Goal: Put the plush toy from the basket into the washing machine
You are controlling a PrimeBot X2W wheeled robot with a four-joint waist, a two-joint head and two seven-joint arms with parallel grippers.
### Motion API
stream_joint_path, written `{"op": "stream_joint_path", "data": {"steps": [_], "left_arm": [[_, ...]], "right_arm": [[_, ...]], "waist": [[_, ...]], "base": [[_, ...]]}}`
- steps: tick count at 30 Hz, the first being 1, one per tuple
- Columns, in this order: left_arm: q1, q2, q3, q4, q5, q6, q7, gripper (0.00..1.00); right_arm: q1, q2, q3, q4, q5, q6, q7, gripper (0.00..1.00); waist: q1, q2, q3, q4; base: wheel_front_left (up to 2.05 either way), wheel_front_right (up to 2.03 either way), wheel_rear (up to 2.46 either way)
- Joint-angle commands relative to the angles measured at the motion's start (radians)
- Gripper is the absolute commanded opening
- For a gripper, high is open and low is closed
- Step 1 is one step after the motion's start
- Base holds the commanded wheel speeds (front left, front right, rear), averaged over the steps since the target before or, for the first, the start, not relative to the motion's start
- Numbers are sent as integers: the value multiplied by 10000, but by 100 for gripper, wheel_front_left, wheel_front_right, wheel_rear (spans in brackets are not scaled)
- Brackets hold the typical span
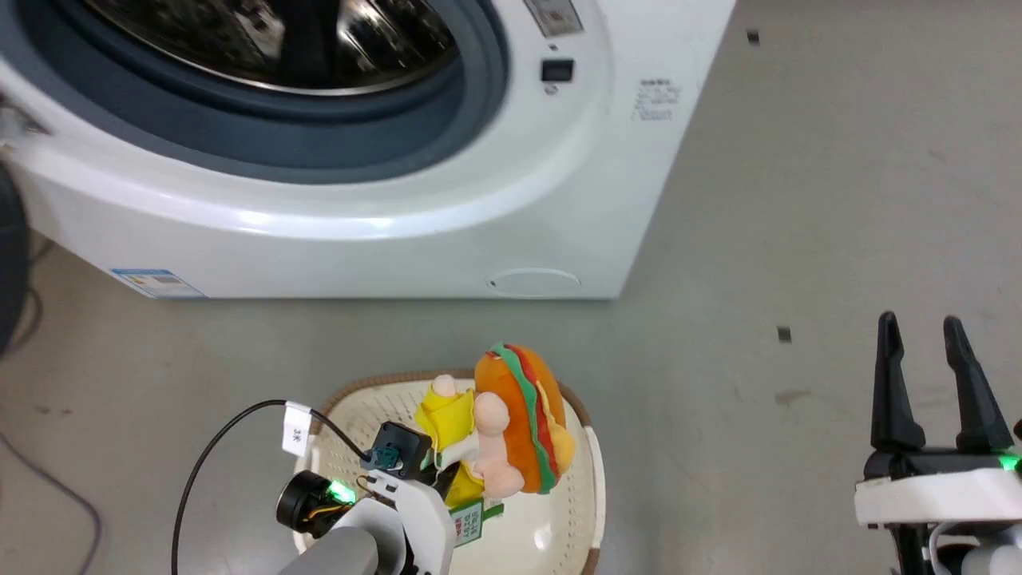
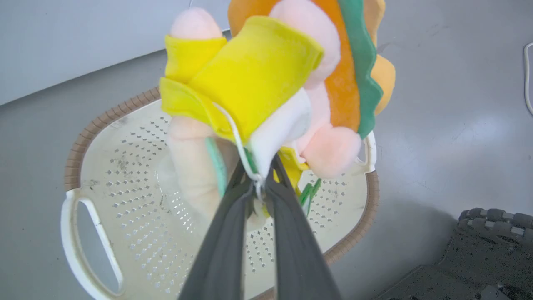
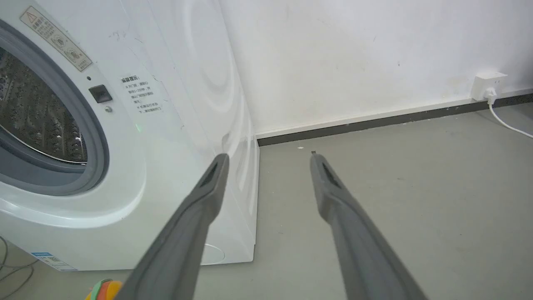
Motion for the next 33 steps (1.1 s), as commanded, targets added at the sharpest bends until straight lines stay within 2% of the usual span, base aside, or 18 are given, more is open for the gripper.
{"op": "stream_joint_path", "data": {"steps": [1,4,9,17,21,26,33], "left_arm": [[101,51,-9,-116,-65,-42,-231,0],[89,141,112,-323,-96,17,-555,0],[150,322,518,-1091,-10,504,-777,0],[612,967,2078,-4153,899,1842,-796,0],[846,1094,2984,-5268,1341,2255,-797,0],[725,1107,4070,-5985,1783,2494,-798,0],[-305,1101,5434,-6156,2325,2397,-798,0]], "right_arm": [[209,-2,-43,47,-95,-7,-44,100],[405,-2,-74,87,-116,-7,-44,100],[647,-2,-92,106,-130,-7,-44,100],[745,-2,-57,37,-158,-7,-44,100],[679,-2,-24,-43,-190,-7,-44,100],[454,-2,-16,-131,-260,-7,-44,100],[-155,-2,-16,-297,-327,-7,-44,100]], "waist": [[1,0,-613,433],[1,0,-920,594],[1,0,-1288,787],[1,0,-1396,869],[1,0,-1212,816],[1,0,-700,654],[1,0,489,273]], "base": [[0,0,0],[0,0,0],[0,0,0],[0,0,0],[0,0,0],[0,0,0],[0,0,0]]}}
